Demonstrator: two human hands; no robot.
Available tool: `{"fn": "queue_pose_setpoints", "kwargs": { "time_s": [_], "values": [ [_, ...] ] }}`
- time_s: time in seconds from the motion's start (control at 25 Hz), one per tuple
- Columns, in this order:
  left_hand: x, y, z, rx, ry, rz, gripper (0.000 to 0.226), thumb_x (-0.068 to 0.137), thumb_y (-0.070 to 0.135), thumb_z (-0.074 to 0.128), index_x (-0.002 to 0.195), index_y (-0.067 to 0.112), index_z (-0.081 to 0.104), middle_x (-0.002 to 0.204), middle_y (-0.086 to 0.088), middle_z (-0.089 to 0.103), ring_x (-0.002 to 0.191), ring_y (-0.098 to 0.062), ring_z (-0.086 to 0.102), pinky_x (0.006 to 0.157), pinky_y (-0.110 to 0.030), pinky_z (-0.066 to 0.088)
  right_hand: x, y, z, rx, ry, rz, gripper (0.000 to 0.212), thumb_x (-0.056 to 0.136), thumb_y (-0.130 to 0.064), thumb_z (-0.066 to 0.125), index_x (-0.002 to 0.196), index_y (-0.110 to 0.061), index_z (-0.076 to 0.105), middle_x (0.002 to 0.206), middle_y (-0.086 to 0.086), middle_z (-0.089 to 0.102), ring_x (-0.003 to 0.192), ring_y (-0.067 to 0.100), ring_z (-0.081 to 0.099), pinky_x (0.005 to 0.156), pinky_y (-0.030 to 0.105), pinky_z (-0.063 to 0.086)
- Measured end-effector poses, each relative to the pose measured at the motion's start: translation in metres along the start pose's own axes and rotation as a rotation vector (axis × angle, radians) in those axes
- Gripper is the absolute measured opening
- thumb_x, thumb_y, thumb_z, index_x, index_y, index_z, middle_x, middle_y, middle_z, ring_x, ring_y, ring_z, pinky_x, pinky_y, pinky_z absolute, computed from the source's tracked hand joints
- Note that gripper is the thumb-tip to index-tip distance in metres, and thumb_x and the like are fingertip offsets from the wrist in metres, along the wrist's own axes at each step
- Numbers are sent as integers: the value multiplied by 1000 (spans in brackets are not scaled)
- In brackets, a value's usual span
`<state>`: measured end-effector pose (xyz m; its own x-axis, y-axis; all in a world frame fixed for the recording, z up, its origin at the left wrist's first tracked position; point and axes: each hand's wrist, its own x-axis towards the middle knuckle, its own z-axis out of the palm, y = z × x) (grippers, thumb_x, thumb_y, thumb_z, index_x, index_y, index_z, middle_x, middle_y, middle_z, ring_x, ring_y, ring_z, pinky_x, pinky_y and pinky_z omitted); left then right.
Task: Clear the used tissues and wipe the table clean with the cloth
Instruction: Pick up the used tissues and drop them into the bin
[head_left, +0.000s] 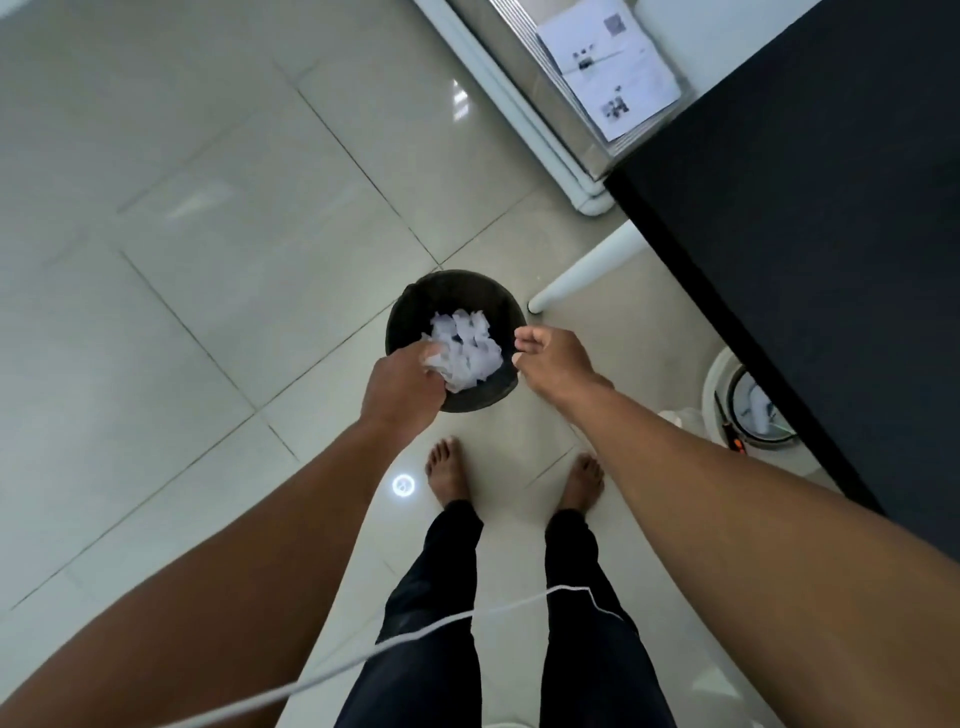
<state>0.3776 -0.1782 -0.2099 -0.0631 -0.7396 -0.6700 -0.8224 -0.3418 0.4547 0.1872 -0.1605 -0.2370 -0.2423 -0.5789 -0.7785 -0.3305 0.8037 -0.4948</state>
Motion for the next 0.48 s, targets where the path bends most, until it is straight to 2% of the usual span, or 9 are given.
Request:
{"fn": "queue_pose_setpoints", "kwargs": {
  "time_s": [0.08, 0.24, 0.32, 0.4, 0.48],
  "values": [
    [-20, 19, -7, 6, -3, 50, 46, 98, 10, 49, 142, 19, 62, 131, -8, 70, 105, -26, 66, 73, -22, 45, -23, -6, -18, 17, 36, -48, 45, 95, -8, 63, 140, -11, 61, 135, 5, 69, 128, 18, 64, 112, 37, 48],
    [-57, 68, -23, 24, 23, 197, 44, 100, 15, 52, 143, 17, 61, 135, -7, 69, 124, -28, 63, 94, -32, 48, -82, -26, -56, 60, 132, -157, 41, 100, -16, 60, 141, -11, 61, 138, 3, 67, 127, 15, 63, 111, 29, 47],
    [-79, 103, -34, 64, 37, 288, 45, 102, 17, 52, 146, 15, 57, 144, -5, 64, 134, -26, 58, 107, -34, 43, -114, -34, -82, 118, 211, -222, 42, 101, -18, 58, 143, -12, 60, 140, 2, 66, 128, 13, 62, 113, 31, 47],
    [-103, 140, -43, 121, 59, 405, 45, 103, 20, 50, 148, 15, 55, 150, -4, 59, 139, -24, 54, 114, -35, 39, -147, -38, -110, 169, 305, -280, 42, 101, -18, 58, 143, -13, 60, 140, 1, 66, 128, 10, 62, 114, 31, 47],
    [-125, 175, -46, 154, 76, 528, 46, 105, 22, 50, 150, 15, 53, 153, -4, 56, 141, -23, 53, 117, -37, 40, -178, -37, -140, 217, 394, -297, 43, 101, -20, 59, 144, -15, 59, 140, 0, 66, 128, 9, 62, 110, 22, 46]
  ]
}}
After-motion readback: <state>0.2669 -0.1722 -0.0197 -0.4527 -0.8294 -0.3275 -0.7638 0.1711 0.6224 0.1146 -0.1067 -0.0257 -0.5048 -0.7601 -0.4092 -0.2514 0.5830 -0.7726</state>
